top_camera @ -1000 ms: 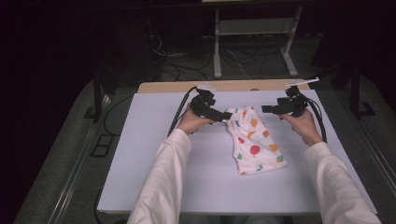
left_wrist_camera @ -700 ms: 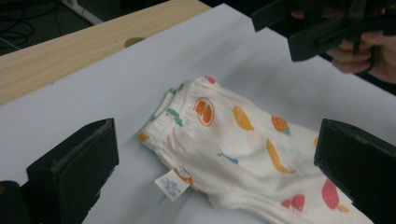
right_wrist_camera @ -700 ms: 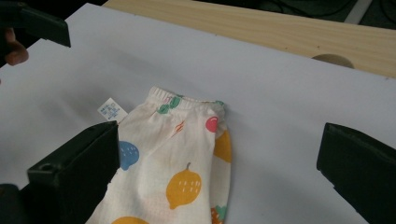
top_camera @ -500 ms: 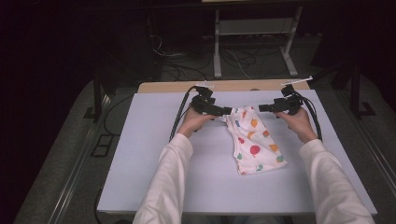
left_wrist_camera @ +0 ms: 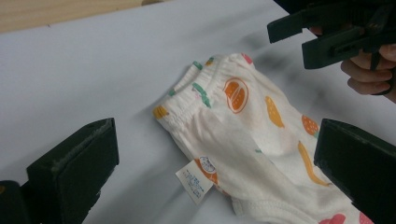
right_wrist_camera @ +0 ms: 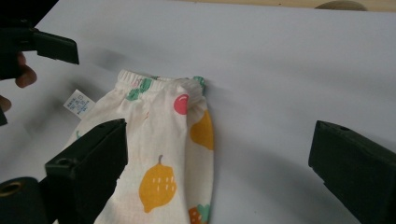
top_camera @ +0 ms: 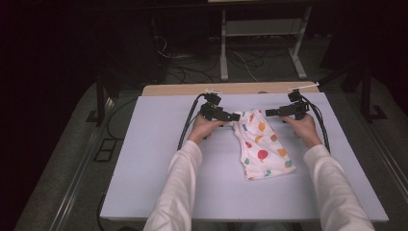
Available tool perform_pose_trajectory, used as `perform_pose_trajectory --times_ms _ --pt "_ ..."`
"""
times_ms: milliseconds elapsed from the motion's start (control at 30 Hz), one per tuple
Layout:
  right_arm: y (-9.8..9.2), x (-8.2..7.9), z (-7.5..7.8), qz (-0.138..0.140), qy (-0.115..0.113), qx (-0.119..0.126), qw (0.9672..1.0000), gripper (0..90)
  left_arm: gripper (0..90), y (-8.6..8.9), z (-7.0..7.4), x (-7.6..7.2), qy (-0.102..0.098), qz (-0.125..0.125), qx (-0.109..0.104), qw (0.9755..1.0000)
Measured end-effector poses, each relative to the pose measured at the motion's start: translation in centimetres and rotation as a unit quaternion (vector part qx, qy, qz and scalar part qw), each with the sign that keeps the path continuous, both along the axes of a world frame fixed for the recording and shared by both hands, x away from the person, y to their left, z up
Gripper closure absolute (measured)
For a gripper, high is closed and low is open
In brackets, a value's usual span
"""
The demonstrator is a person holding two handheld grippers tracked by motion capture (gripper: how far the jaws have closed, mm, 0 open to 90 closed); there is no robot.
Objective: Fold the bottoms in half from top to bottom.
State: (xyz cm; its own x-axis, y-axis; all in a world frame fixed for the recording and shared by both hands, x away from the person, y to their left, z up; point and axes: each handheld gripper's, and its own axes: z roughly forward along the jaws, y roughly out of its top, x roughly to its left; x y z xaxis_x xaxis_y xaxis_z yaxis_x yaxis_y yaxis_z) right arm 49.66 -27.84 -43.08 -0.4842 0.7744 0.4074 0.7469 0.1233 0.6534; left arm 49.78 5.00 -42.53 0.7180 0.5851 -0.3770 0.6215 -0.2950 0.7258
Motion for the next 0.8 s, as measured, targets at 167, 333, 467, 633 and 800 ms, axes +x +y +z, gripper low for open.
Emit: perform_pose_trajectory --times_ms 167,333,467,633,800 --pt "0.7 0.1 -0.2 0.01 0.001 0.013 0.9999 10.3 0.1 -0.4 -1.0 0.1 0.019 -0.003 0.004 0.9998" --pt "1.2 0.2 -0.5 0.018 0.007 0.02 0.9996 14.5 2.5 -0.8 -1.6 0.1 0.03 -0.011 0.003 0.9995" --pt "1.9 0.2 -0.8 0.026 0.016 0.02 0.9993 15.5 6.6 -1.0 -2.1 0.1 0.036 -0.013 0.005 0.9992" --pt "2.4 0.3 -1.2 0.033 0.025 0.015 0.9991 19.9 14.1 -0.9 -2.6 0.1 0.045 -0.005 -0.002 0.999" --pt "2.5 0.4 -1.6 0.015 0.038 0.019 0.999 26.8 22.5 -0.8 -2.9 0.2 0.048 -0.006 0.0 0.9988"
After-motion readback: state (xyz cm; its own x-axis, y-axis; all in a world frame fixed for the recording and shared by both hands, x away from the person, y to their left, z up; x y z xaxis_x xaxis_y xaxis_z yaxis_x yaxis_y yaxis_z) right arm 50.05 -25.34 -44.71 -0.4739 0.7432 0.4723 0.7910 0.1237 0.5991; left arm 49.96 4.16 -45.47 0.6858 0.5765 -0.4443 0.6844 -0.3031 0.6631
